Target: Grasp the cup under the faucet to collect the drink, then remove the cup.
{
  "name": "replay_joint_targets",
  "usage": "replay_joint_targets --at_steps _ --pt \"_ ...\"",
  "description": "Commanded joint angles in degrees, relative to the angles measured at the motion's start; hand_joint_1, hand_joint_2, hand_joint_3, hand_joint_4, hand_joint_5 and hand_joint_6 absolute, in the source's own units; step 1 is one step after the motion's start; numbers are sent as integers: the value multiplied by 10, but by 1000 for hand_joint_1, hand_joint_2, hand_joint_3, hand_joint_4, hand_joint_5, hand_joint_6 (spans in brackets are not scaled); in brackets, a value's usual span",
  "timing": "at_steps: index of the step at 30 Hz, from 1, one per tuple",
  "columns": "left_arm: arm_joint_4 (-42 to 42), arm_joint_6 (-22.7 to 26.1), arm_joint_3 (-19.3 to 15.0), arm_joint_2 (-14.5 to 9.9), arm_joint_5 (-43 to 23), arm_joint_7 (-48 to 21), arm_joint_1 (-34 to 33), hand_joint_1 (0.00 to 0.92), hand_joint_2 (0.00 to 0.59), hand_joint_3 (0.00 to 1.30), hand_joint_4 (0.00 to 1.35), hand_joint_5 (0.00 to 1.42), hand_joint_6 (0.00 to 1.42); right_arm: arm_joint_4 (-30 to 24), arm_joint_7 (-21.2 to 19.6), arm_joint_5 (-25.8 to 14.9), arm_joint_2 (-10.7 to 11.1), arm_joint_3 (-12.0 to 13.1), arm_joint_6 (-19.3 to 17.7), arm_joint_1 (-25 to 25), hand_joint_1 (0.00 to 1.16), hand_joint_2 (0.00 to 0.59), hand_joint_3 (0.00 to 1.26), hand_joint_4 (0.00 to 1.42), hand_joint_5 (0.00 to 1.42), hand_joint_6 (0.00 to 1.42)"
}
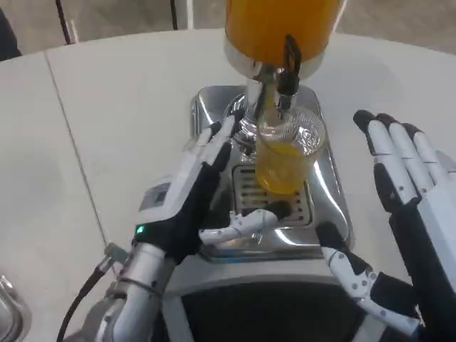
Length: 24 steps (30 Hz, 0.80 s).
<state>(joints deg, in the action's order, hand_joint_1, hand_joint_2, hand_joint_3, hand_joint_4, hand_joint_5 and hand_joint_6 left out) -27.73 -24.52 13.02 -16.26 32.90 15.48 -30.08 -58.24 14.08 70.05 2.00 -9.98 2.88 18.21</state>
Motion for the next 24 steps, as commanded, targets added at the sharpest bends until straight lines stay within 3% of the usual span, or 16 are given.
replay_joint_targets --at_steps 1,10,24 --pt "-27 0 6 15 -1 12 -17 340 81 0 0 0 0 -1 6 -9 -3 9 -11 4 441 455 0 0 0 80" --pt "-76 -7 4 40 -12 44 -42 393 73 0 0 30 40 -4 26 -19 -4 18 -16 -2 427 444 0 0 0 81" --pt "-98 -15 13 71 -10 63 -48 385 76 0 0 59 63 -18 49 -13 -25 16 -28 4 405 432 0 0 0 93"
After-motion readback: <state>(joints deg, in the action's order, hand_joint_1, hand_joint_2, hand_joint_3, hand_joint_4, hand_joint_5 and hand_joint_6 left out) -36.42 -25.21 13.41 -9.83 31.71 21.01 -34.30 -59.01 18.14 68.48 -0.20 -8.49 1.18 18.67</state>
